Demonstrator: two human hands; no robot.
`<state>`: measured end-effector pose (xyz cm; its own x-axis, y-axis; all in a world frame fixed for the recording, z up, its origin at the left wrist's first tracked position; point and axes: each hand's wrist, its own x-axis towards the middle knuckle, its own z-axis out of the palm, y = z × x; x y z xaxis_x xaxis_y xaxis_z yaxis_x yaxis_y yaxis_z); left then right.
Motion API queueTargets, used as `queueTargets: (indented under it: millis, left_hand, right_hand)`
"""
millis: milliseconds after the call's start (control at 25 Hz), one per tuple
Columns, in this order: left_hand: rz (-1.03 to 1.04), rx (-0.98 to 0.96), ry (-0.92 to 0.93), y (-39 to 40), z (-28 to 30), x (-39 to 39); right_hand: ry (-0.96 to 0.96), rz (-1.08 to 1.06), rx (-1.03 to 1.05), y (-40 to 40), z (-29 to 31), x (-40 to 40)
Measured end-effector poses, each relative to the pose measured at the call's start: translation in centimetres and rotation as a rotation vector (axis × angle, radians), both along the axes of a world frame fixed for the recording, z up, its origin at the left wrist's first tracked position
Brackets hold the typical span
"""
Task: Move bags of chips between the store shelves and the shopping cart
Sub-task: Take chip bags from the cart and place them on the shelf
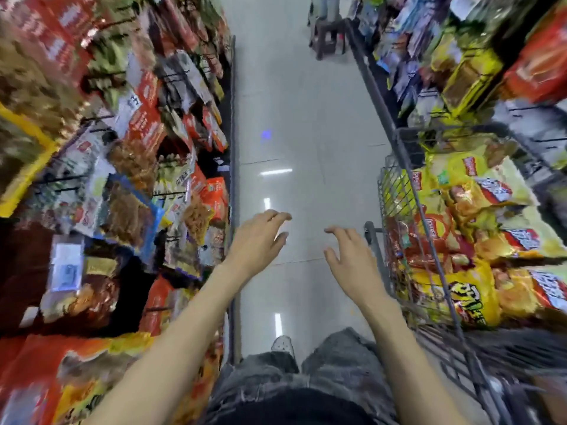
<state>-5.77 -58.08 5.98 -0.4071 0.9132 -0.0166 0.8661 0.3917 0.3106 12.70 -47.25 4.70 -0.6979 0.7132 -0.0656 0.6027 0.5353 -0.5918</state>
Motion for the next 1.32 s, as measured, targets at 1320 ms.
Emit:
queueTargets:
  millis: [1320]
  left_hand:
    - [-1.693, -0.530, 0.049, 50.0, -9.2, 22.7]
  right_hand:
    - [-0.120, -1.716, -0.352, 15.2, -8.0, 17.1]
